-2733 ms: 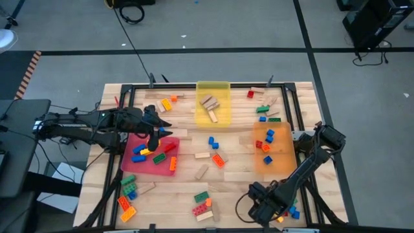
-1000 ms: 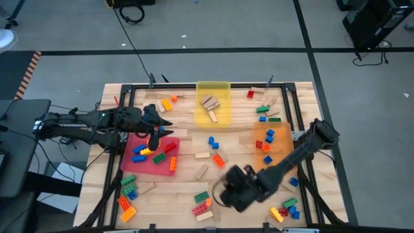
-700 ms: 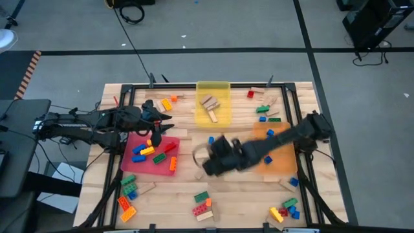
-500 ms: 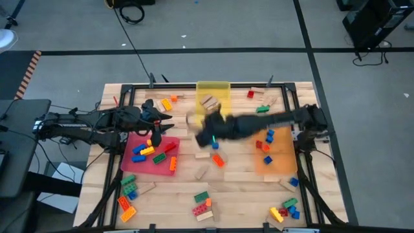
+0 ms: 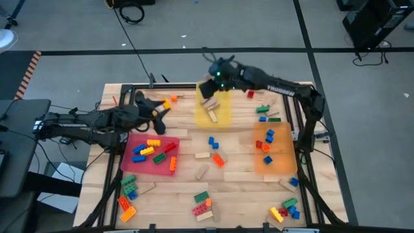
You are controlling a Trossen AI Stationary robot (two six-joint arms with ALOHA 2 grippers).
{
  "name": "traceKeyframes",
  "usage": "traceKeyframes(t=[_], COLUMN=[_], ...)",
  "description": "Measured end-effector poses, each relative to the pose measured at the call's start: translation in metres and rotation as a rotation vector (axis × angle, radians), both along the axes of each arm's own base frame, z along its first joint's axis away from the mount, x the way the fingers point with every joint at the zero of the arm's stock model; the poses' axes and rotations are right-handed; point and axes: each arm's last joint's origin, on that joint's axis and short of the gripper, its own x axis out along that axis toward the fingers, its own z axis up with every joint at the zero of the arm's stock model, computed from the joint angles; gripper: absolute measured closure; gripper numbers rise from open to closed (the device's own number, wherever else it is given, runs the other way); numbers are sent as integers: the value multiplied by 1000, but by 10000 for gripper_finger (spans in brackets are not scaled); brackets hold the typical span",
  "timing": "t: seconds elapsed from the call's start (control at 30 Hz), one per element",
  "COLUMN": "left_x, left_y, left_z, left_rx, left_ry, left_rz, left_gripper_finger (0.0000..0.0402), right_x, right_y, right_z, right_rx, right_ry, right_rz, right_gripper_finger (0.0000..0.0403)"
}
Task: Sort blocks by size
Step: Put the wooden block into the yellow bin, then put the 3 stud green game piece into the pink bin
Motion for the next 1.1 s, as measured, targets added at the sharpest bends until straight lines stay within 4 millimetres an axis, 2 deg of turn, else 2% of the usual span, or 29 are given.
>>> traceKeyframes(t=[0.1, 0.3, 0.43, 0.57, 0.67, 0.8, 1.1], left_x=[0, -1, -2, -2, -1, -1, -1], left_y=[2, 5, 7, 9, 11, 12, 12], left_z=[5, 11, 12, 11, 10, 9, 9], left_rx=[30, 112, 131, 131, 131, 132, 150], left_ry=[-46, -60, -47, -43, -37, -27, -7], left_rz=[91, 187, 207, 221, 231, 235, 229], left_gripper_finger=[224, 224, 224, 224, 224, 224, 224], right_x=[0, 6, 2, 0, 2, 4, 2], right_y=[-22, -61, -77, -86, -89, -90, -90], right_z=[-18, -78, -110, -130, -142, -153, -144], right_rx=[36, 150, 224, 243, 251, 272, 250], right_ry=[52, 191, 291, 354, 386, 397, 389], right_rz=[23, 39, 15, 29, 46, 70, 116], right_gripper_finger=[280, 280, 280, 280, 272, 241, 205])
